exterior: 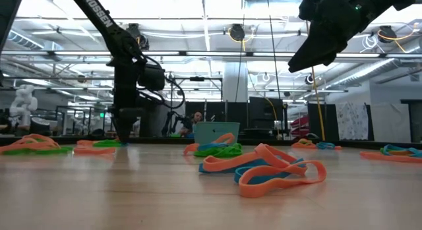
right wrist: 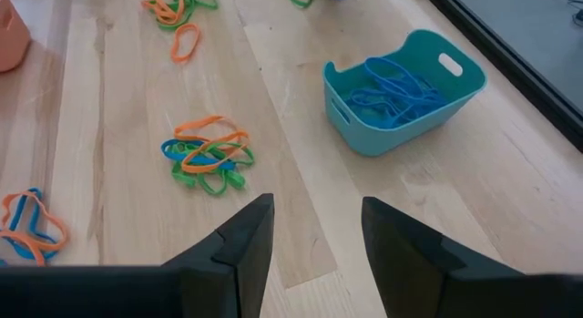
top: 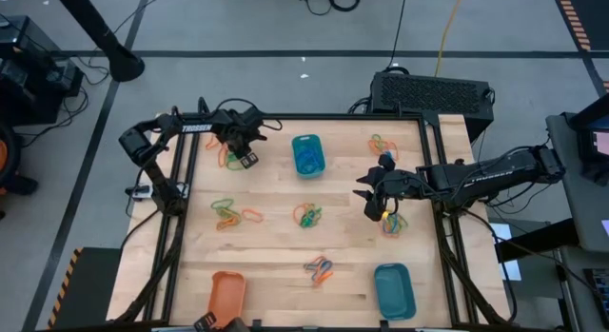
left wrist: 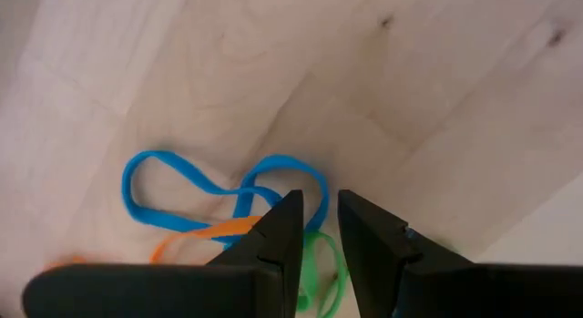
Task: Sort rubber bands into baskets
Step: Put the blue rubber band into the top blue bin
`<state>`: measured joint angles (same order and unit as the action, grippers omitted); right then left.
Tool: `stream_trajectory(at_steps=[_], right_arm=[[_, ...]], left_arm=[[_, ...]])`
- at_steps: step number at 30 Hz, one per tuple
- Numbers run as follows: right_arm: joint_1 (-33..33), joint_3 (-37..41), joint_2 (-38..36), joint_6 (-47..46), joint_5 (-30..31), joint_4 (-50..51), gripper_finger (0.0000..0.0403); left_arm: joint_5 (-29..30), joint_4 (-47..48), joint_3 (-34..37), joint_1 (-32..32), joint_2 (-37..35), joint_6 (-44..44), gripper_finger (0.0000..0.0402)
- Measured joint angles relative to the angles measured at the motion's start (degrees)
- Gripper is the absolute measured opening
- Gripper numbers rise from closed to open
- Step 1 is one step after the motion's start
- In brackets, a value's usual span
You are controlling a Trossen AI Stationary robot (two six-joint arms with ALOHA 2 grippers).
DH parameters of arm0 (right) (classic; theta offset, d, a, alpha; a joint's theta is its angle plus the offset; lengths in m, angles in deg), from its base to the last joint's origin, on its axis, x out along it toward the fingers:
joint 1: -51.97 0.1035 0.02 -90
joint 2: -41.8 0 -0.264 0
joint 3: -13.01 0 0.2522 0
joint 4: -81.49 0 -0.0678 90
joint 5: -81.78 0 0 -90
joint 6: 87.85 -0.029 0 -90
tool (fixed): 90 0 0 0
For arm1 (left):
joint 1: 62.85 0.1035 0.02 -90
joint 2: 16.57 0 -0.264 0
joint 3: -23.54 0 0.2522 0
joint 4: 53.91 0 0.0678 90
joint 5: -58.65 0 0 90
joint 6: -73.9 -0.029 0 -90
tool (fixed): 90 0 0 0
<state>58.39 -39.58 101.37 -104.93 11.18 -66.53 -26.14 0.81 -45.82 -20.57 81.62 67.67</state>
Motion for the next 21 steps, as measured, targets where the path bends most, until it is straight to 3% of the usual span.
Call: stream_trajectory(at_steps=[21], right_arm=[[0.00, 0.00, 0.00, -0.67, 0.00, -0.07, 0.0160]], left_arm=[[-0.50, 0.26, 0.01, 0.79, 0.88, -0.20, 0.0081]])
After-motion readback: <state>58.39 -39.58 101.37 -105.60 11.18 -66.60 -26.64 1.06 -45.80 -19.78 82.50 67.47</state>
